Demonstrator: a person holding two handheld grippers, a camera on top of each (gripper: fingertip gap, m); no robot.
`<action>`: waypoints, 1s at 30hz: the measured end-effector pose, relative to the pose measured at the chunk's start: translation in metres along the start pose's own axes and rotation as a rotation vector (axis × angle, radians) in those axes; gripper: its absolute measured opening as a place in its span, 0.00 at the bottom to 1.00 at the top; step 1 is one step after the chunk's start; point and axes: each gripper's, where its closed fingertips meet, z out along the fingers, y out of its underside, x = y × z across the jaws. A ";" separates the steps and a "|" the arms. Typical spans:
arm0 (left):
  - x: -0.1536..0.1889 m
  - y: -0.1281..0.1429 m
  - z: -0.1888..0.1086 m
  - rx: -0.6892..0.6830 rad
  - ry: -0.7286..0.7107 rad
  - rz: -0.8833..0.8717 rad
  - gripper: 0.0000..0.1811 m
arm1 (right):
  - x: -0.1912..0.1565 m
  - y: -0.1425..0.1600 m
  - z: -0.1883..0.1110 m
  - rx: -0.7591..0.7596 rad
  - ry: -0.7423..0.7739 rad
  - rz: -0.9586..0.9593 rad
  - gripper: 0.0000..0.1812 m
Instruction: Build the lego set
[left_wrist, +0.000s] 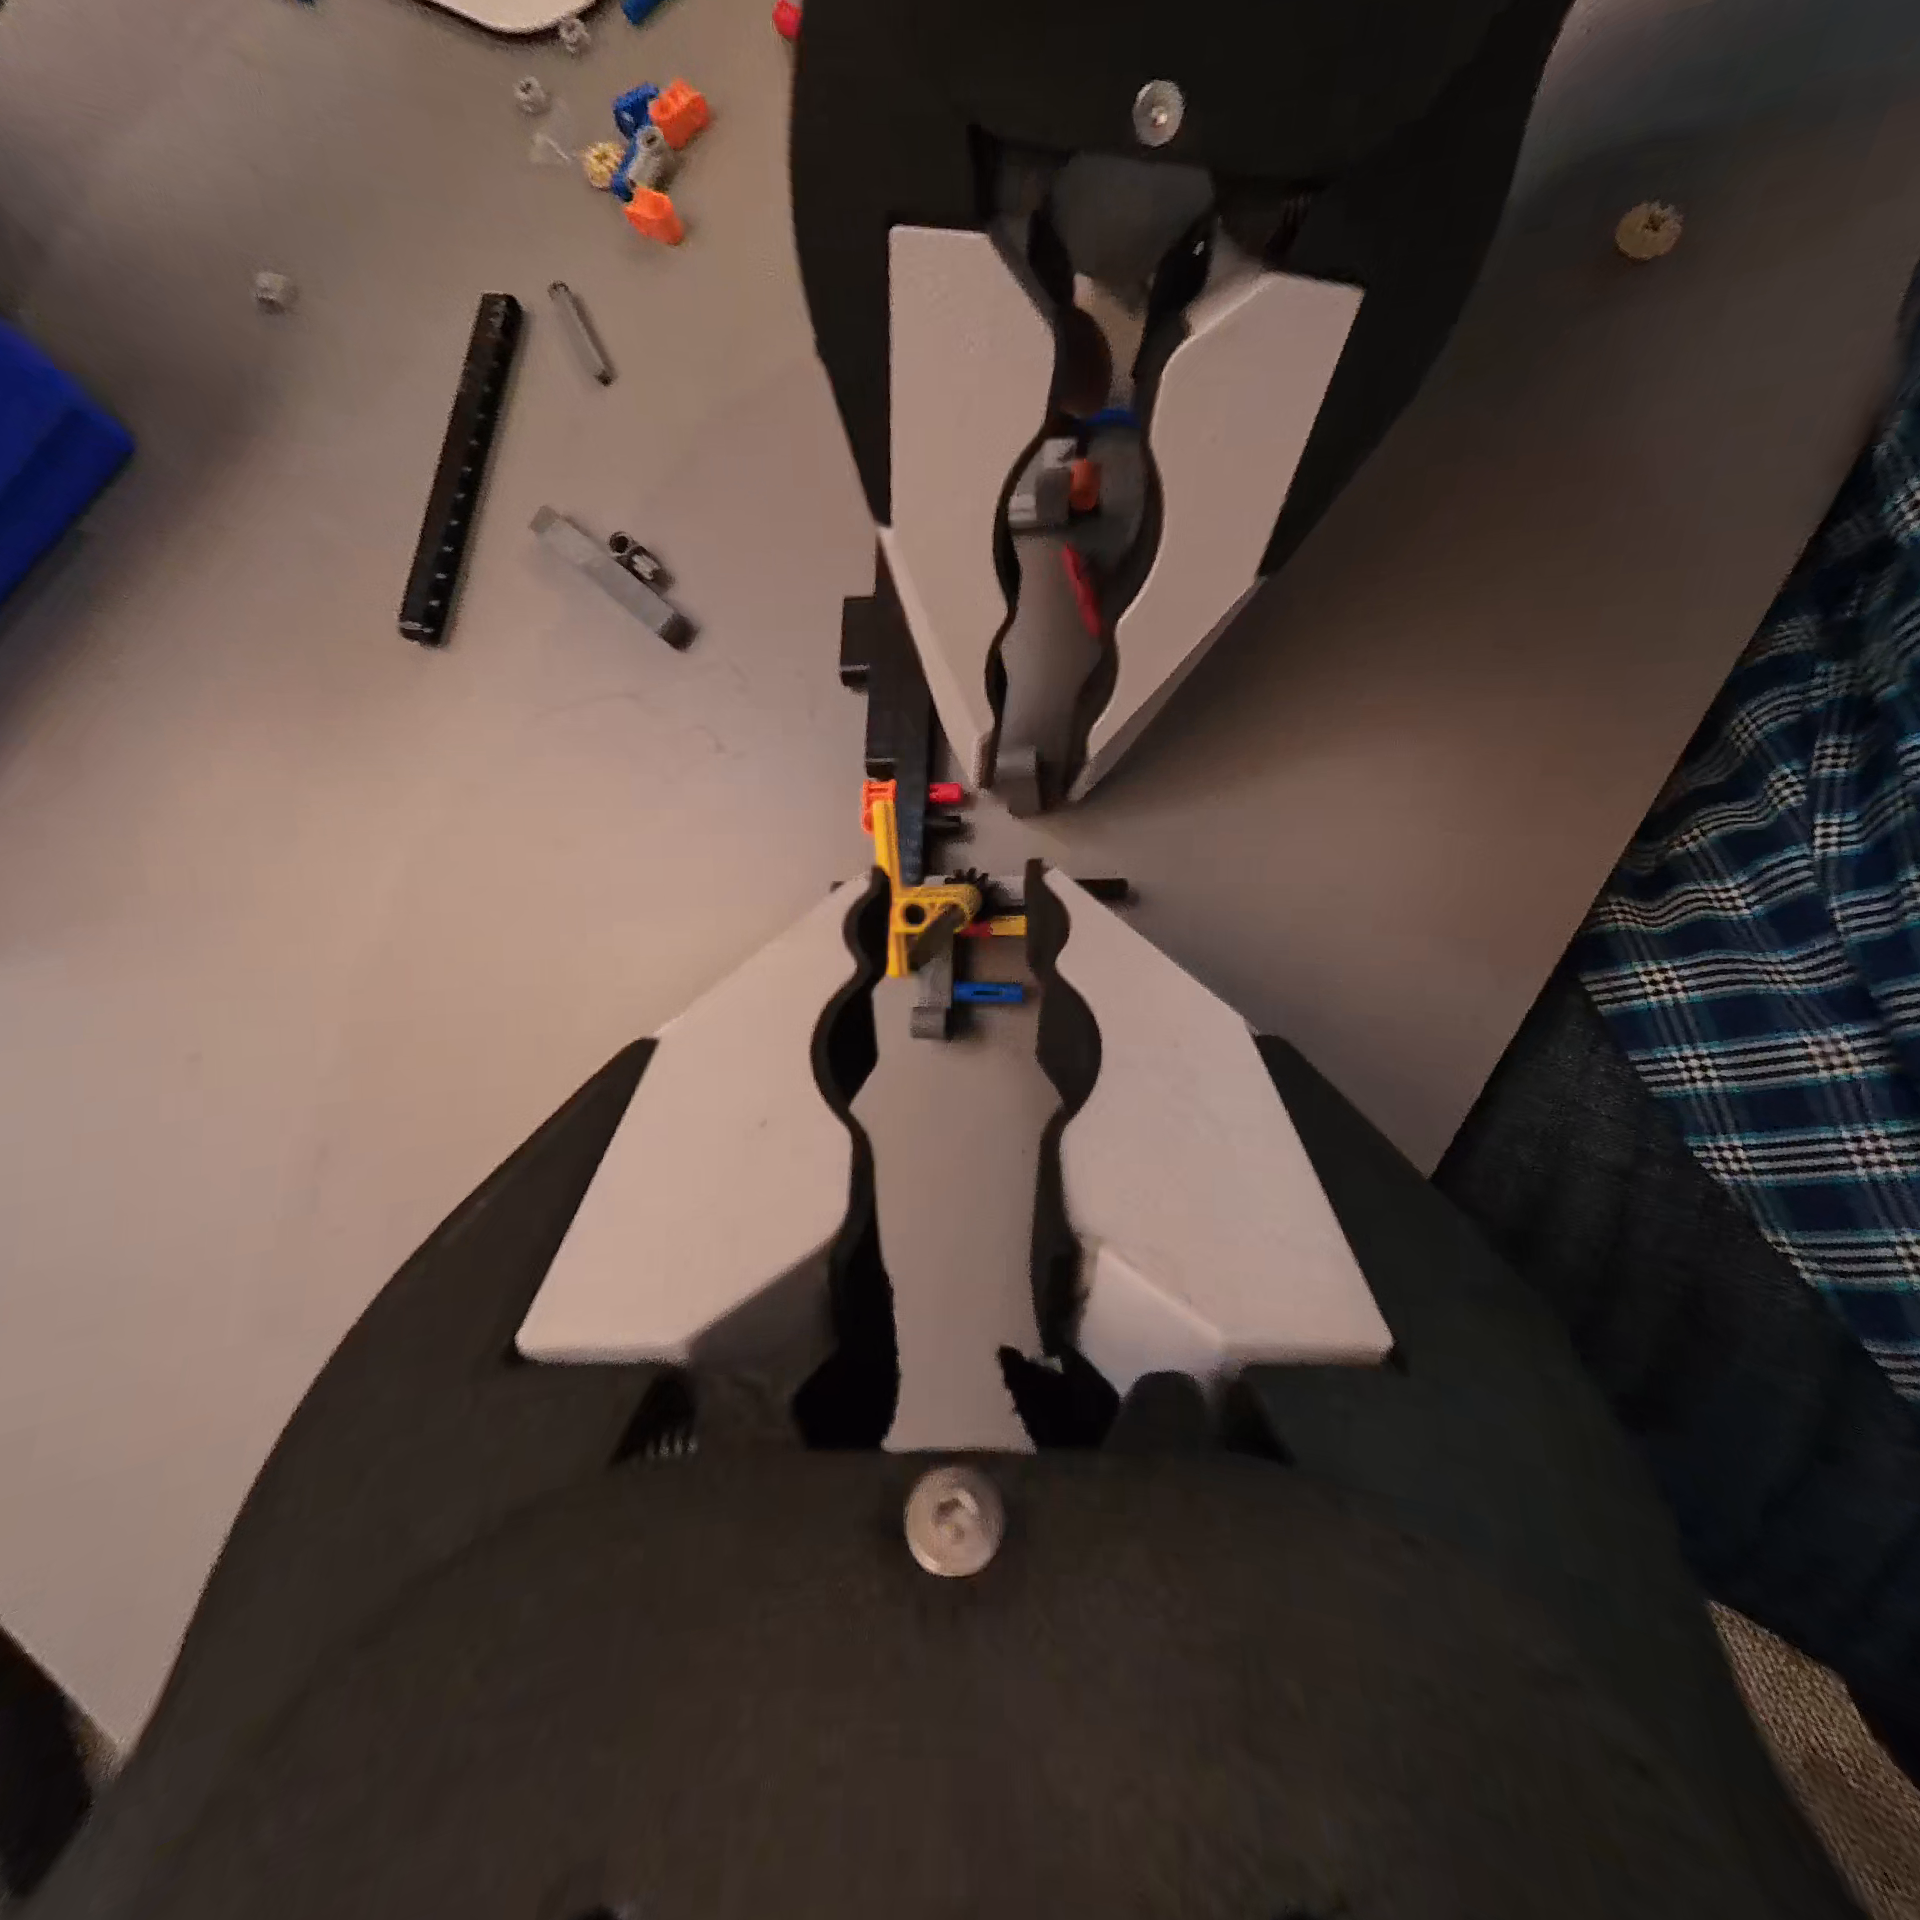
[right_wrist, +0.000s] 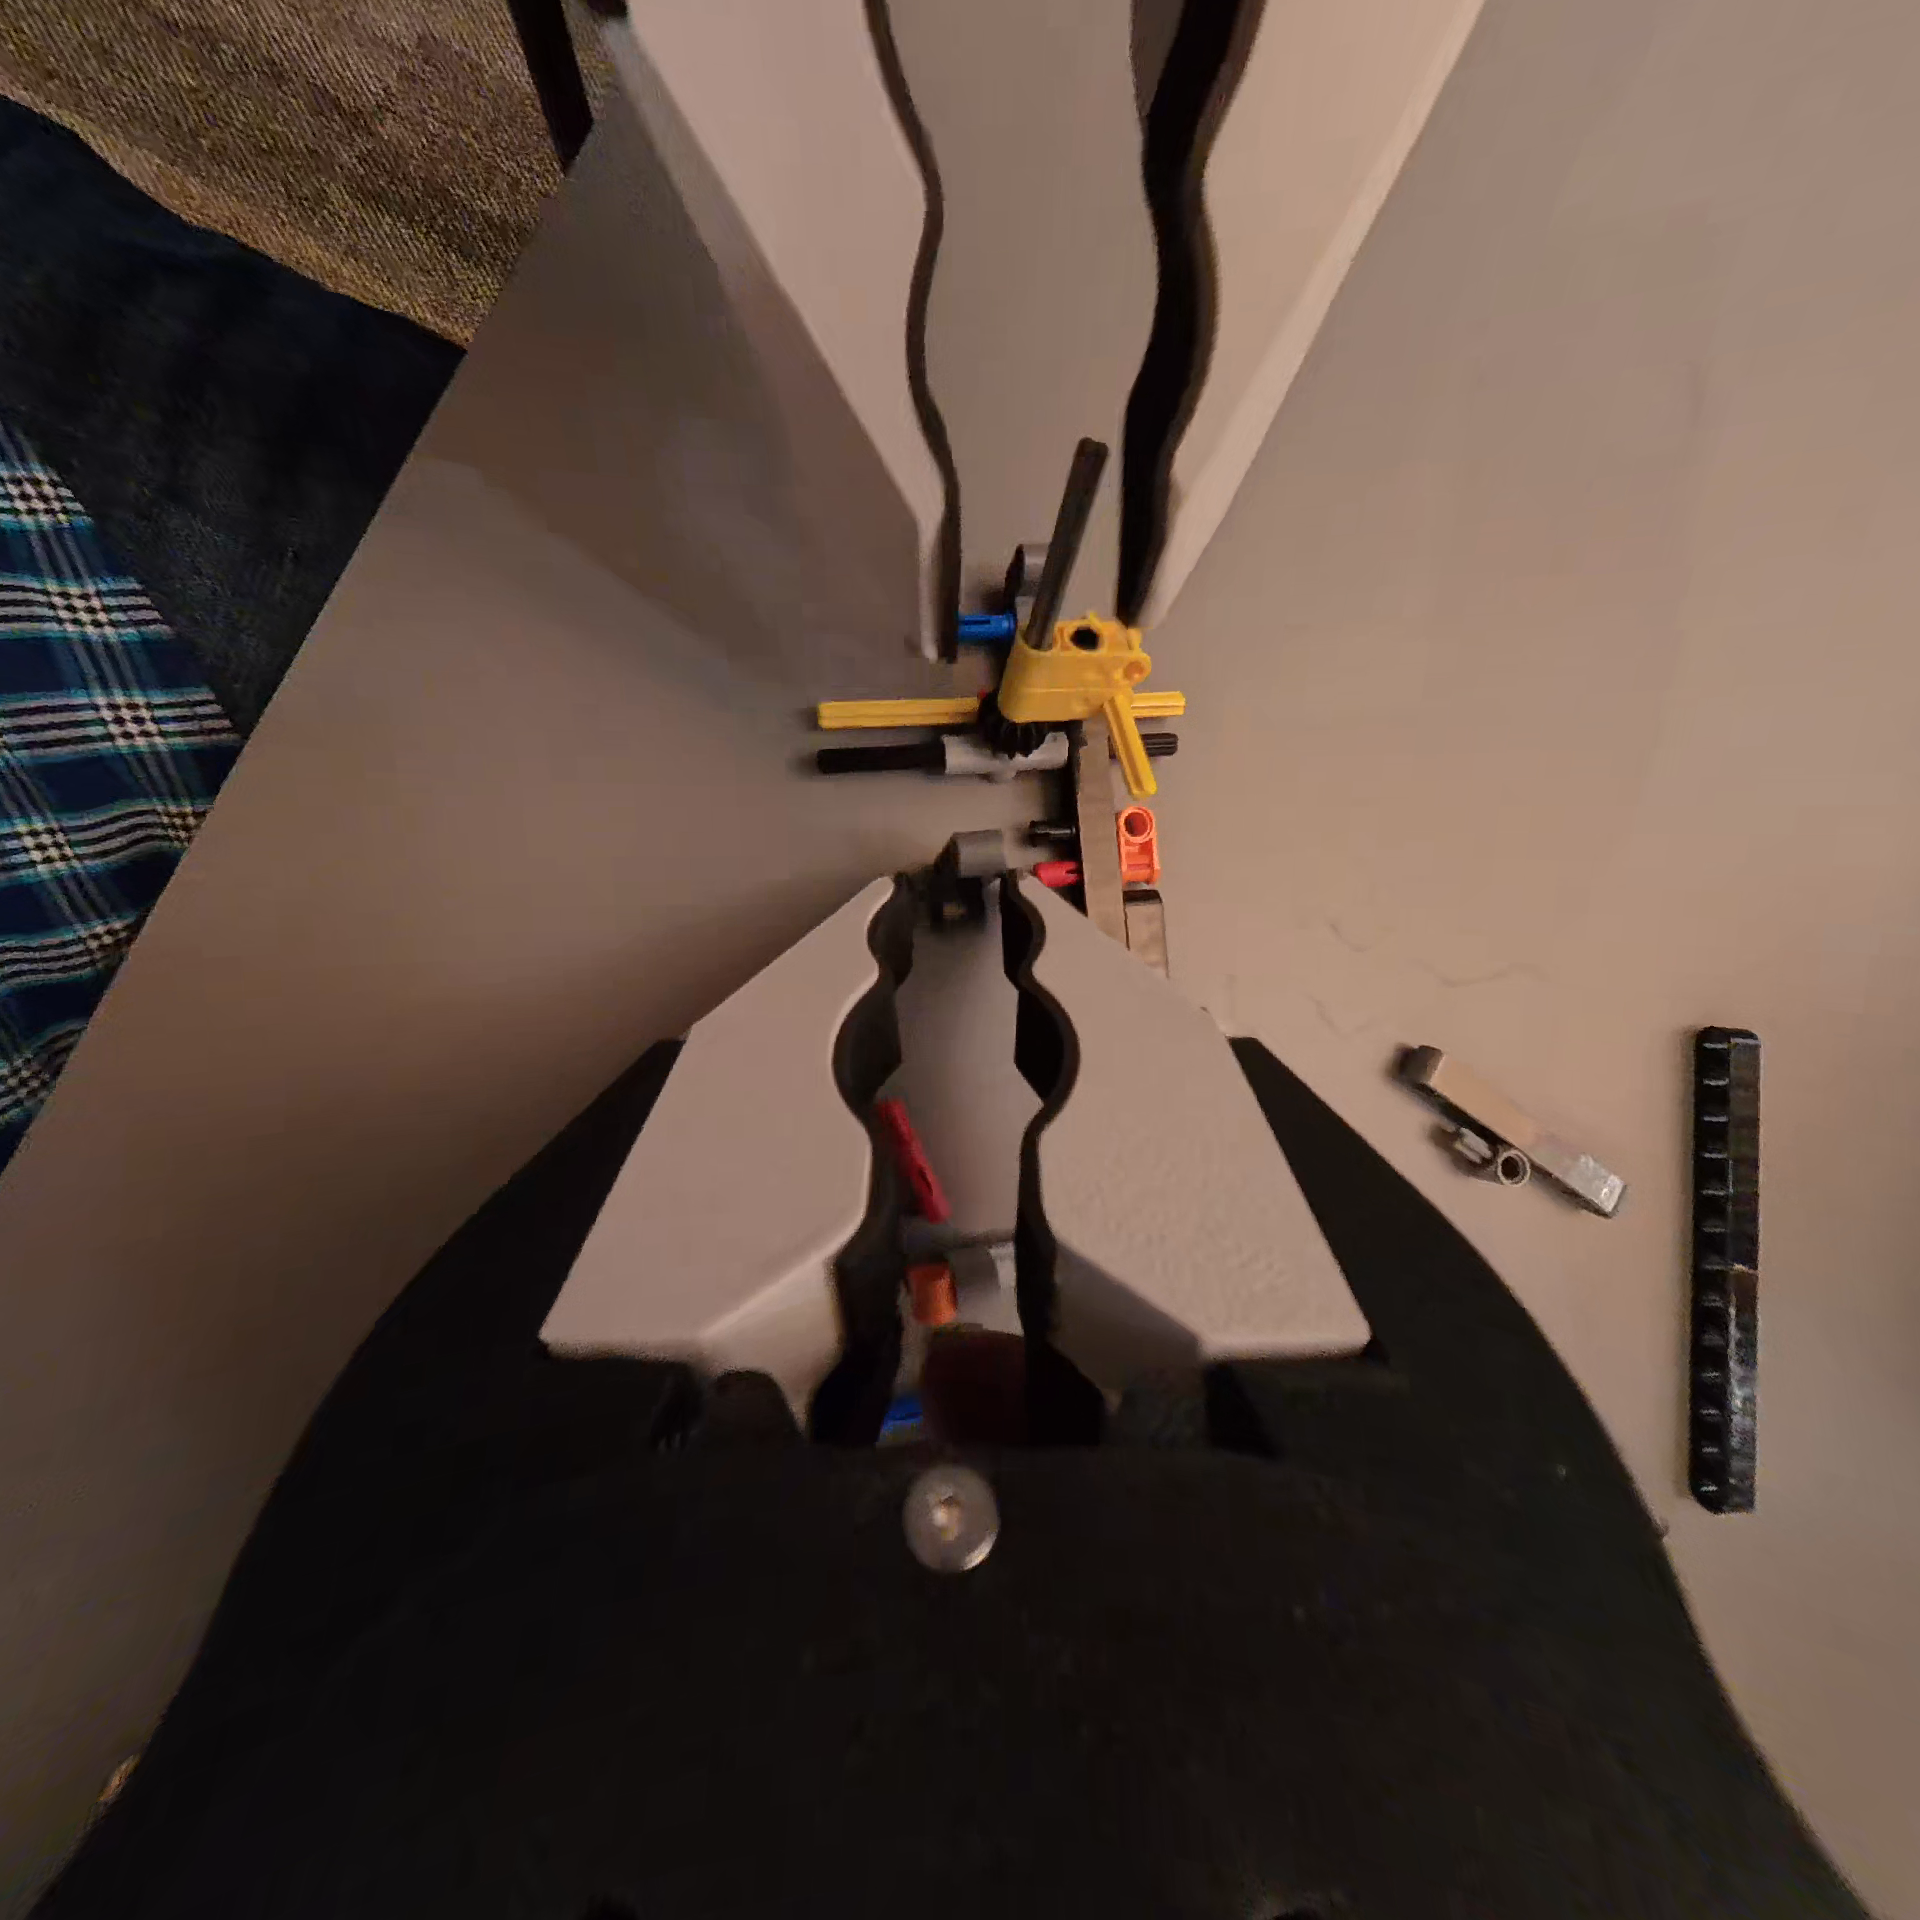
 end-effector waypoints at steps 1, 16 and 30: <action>-0.002 0.000 -0.002 0.014 -0.001 -0.005 0.13 | 0.000 0.000 -0.001 0.004 -0.003 0.003 0.09; -0.007 0.023 0.007 0.083 0.118 -0.085 0.29 | 0.003 0.000 -0.007 0.003 -0.037 0.037 0.05; -0.002 0.025 0.027 0.110 0.283 -0.040 0.29 | 0.002 0.002 -0.005 0.002 -0.004 0.039 0.02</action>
